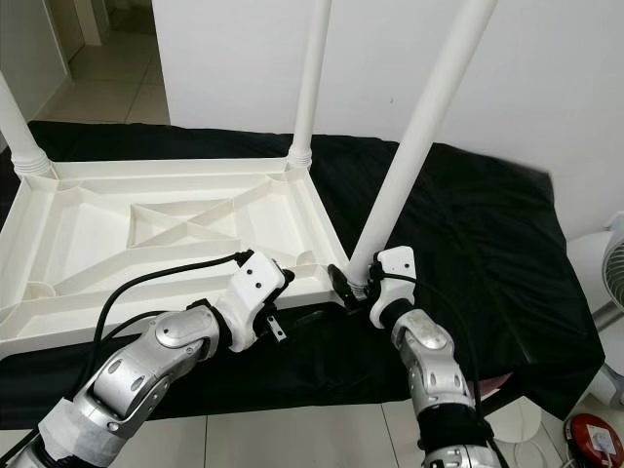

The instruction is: Building children table

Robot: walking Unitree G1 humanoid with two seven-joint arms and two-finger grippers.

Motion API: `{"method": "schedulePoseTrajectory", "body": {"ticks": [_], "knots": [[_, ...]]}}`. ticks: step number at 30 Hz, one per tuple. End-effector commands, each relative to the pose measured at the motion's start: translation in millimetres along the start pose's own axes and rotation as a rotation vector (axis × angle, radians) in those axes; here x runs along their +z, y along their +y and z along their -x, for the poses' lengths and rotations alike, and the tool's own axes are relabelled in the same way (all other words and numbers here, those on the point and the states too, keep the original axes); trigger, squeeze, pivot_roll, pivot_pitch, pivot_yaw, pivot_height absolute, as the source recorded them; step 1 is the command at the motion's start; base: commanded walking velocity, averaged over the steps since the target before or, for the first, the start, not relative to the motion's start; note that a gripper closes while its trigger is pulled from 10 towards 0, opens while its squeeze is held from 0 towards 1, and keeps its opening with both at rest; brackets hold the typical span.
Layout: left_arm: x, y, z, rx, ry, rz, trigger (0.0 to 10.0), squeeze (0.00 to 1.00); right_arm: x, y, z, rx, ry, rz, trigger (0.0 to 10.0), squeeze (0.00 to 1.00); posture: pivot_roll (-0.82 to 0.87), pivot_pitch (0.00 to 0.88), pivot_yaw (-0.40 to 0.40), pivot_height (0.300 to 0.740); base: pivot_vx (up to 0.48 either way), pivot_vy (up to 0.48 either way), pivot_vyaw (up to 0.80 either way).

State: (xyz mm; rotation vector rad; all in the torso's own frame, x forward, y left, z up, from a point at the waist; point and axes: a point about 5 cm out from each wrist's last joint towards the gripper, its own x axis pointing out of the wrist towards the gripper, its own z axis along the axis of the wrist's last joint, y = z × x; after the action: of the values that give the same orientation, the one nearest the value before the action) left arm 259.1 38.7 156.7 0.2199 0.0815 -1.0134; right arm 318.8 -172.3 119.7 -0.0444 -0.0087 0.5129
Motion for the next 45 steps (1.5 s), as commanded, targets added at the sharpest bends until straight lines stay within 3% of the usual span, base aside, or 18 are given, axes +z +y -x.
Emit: {"method": "schedulePoseTrajectory", "body": {"ticks": [1, 11, 12, 13, 14, 15, 16, 20, 29, 30, 31, 32, 33, 45], "knots": [[0, -3.0, -2.2, -0.066, 0.007, -0.016, 10.0, 0.00, -1, -0.8, 0.2, 0.031, 0.001, 0.003, 10.0, 0.00, 0.02, 0.000, -0.104, 0.740, 0.000, 0.000, 0.00], [-1, -5.2, -1.3, -0.089, 0.021, -0.013, 10.0, 0.00, -4, -1.9, -14.8, 0.119, 0.029, 0.045, 10.0, 0.00, 0.03, 0.000, -0.099, 0.740, 0.000, 0.000, 0.00], [-3, -5.4, -1.3, -0.089, 0.026, -0.010, 10.0, 0.00, -5, -0.1, -17.3, 0.136, 0.040, 0.044, 8.0, 0.00, 0.03, 0.000, -0.100, 0.740, 0.000, 0.000, 0.00], [-3, -5.4, -1.3, -0.089, 0.026, -0.010, 10.0, 0.00, -5, -0.1, -17.3, 0.136, 0.040, 0.044, 8.0, 0.00, 0.03, 0.000, -0.100, 0.740, 0.000, 0.000, 0.00], [-3, -5.6, -1.3, -0.088, 0.030, -0.009, 10.0, 0.00, -8, 3.0, -19.8, 0.157, 0.052, 0.035, 2.3, 0.00, 0.03, 0.000, -0.101, 0.740, 0.000, 0.000, 0.00], [-3, -5.6, -1.3, -0.088, 0.030, -0.009, 10.0, 0.00, -8, 3.0, -19.8, 0.157, 0.052, 0.035, 2.3, 0.00, 0.03, 0.000, -0.101, 0.740, 0.000, 0.000, 0.00], [-4, -5.9, -1.0, -0.088, 0.033, -0.007, 10.0, 0.00, -10, 6.5, -21.7, 0.177, 0.063, 0.029, 0.0, 0.00, 0.03, 0.000, -0.102, 0.740, 0.000, 0.000, 0.00], [-5, -6.8, 0.3, -0.091, 0.040, -0.005, 10.0, 0.00, -15, 16.6, -23.5, 0.247, 0.074, 0.014, 0.0, 0.00, 0.04, 0.000, -0.105, 0.740, 0.000, 0.000, 0.00], [-5, -7.6, -0.3, -0.091, 0.036, -0.001, 10.0, 0.00, -19, 20.2, -22.5, 0.268, 0.075, 0.007, 0.0, 0.00, 0.03, 0.000, -0.106, 0.740, 0.000, 0.000, 0.00], [-5, -7.7, -0.6, -0.091, 0.035, -0.001, 10.0, 0.00, -19, 19.4, -22.7, 0.251, 0.075, 0.007, 3.2, 0.00, 0.03, 0.000, -0.106, 0.740, 0.000, 0.000, 0.00], [-5, -7.7, -0.6, -0.091, 0.035, -0.001, 10.0, 0.00, -19, 19.4, -22.7, 0.251, 0.075, 0.007, 3.2, 0.00, 0.03, 0.000, -0.106, 0.740, 0.000, 0.000, 0.00], [-4, -7.9, -0.7, -0.091, 0.034, -0.001, 10.0, 0.00, -19, 18.9, -23.0, 0.236, 0.075, 0.003, 9.0, 0.00, 0.02, 0.000, -0.108, 0.740, 0.000, 0.000, 0.00], [-4, -8.0, -0.8, -0.090, 0.033, 0.000, 10.0, 0.00, -19, 19.4, -23.8, 0.222, 0.072, -0.010, 10.0, 0.00, 0.02, 0.000, -0.107, 0.740, 0.000, 0.000, 0.00], [-4, -8.0, -1.4, -0.091, 0.031, -0.002, 10.0, 0.00, -18, 22.6, -32.0, 0.014, 0.061, -0.069, 10.0, 0.00, 0.01, 0.000, -0.101, 0.740, 0.000, 0.000, 0.00]]}}
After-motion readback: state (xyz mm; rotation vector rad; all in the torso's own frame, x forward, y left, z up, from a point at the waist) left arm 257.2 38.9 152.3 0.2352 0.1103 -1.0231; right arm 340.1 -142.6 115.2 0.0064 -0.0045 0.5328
